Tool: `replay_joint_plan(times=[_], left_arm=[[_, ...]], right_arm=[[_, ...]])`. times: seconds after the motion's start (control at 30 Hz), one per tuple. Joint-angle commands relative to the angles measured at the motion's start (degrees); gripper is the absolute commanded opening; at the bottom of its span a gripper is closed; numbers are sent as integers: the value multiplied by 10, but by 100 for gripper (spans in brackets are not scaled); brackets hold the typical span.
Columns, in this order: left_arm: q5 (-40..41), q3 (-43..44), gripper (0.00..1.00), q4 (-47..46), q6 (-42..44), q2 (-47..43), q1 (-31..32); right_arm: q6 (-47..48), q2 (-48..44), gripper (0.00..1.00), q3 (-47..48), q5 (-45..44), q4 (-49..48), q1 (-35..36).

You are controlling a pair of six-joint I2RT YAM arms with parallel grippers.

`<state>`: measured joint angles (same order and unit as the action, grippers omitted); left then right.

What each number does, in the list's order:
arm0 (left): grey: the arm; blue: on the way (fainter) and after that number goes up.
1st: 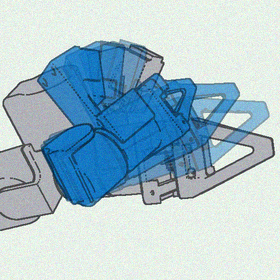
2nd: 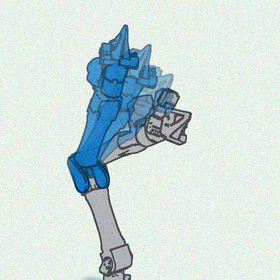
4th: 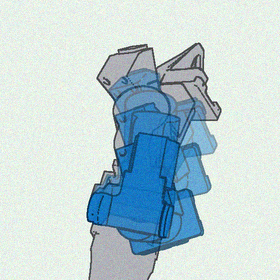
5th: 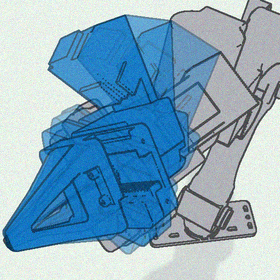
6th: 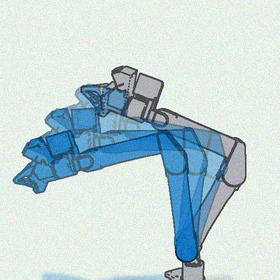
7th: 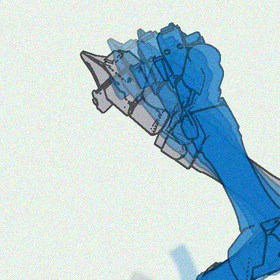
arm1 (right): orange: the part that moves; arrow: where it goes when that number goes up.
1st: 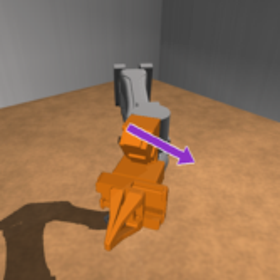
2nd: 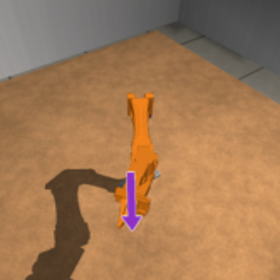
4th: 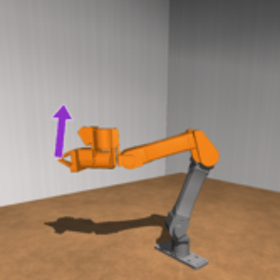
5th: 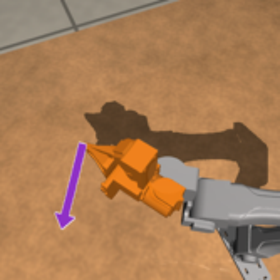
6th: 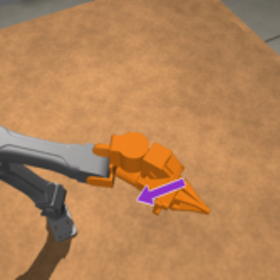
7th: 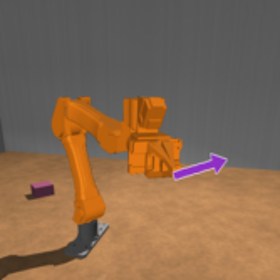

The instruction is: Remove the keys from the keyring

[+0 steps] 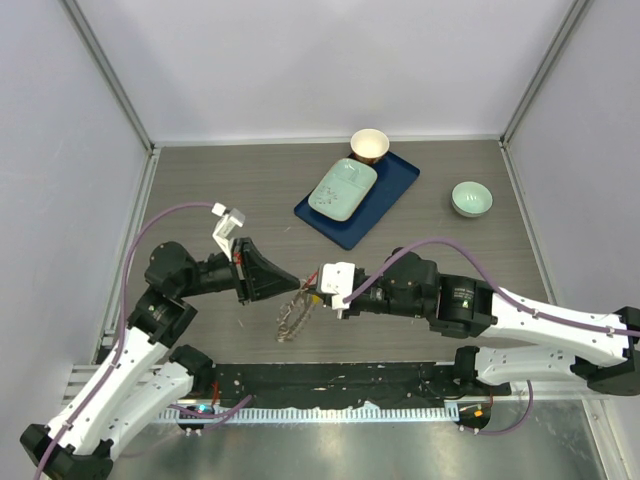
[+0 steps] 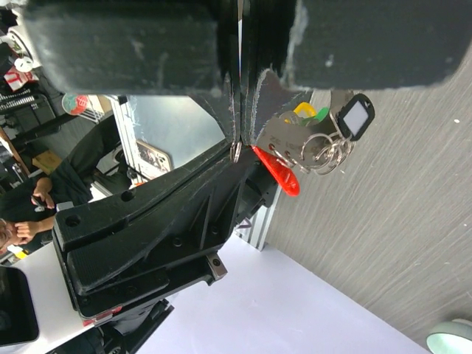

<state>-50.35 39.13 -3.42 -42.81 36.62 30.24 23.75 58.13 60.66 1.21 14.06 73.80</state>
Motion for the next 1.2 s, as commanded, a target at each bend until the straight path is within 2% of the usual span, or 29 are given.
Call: replay_joint_plan(times=[0.0,0.4,0.47,0.5,0.57,0.63,0.8,1.0,1.17], left_arm=[[-54,-2,0,-56,-14,13,6],[-20,3,0,-11,23,36,6],[2,10,7,9,33,35,6],[10,14,22,20,49,34,6],[15,20,25,30,63,30,6],[12,27,34,32,89,30,6],[-3,32,46,32,150,14,6],[-12,46,61,93,238,-5,6],[-24,67,64,137,328,0,6]], right_arm=[[10,-4,1,31,8,-36,-4],[23,-15,1,45,49,-37,-3],[24,-16,1,48,49,-39,-3],[23,-17,1,47,49,-39,-3],[22,-16,1,45,49,-40,-3],[20,-14,1,44,49,-40,-3],[17,-14,1,38,49,-47,-3],[13,-30,1,26,70,-60,-4],[2,-35,1,26,136,-55,-3]])
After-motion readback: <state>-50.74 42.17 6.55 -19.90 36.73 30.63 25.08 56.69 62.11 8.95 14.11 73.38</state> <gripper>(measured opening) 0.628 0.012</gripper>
